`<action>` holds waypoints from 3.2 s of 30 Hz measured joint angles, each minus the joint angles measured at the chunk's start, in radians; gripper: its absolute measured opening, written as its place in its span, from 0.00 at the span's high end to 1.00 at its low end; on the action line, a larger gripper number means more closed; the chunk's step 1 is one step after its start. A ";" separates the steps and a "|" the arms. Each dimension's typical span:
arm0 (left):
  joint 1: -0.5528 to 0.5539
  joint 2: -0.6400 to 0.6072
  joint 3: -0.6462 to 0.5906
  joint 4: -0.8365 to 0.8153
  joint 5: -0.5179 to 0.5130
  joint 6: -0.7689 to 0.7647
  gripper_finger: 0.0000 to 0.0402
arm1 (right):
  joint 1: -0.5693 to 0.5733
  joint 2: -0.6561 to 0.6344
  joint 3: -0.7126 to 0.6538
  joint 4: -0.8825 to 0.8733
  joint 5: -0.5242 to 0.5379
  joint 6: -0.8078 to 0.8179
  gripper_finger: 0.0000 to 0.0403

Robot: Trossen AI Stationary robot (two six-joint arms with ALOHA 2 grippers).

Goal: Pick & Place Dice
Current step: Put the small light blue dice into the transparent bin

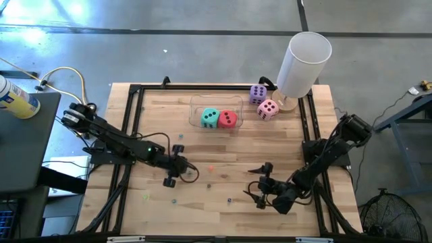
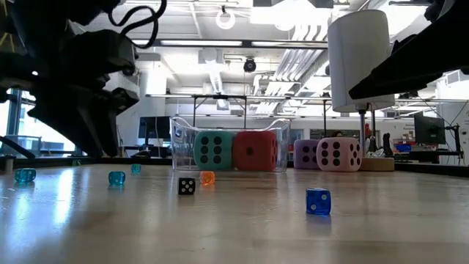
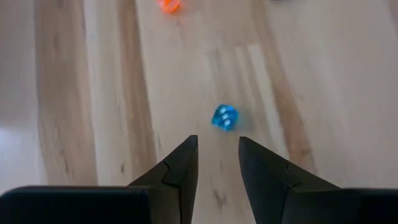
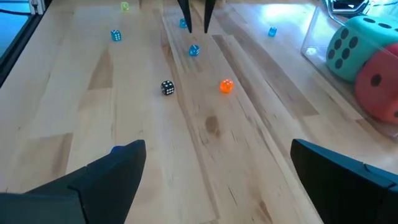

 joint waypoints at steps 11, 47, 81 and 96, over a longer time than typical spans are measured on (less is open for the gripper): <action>-0.062 0.045 0.000 0.072 -0.168 -0.005 0.63 | 0.000 0.000 0.000 0.001 -0.001 0.000 0.03; -0.054 0.150 -0.015 0.186 -0.034 -0.060 0.47 | -0.019 0.000 0.001 0.023 -0.053 -0.001 0.03; 0.033 0.148 -0.095 0.294 0.079 -0.014 0.68 | -0.019 0.000 0.001 0.052 -0.060 0.000 0.03; 0.053 0.203 -0.096 0.327 0.118 -0.009 0.74 | -0.019 0.000 0.001 0.052 -0.080 -0.001 0.03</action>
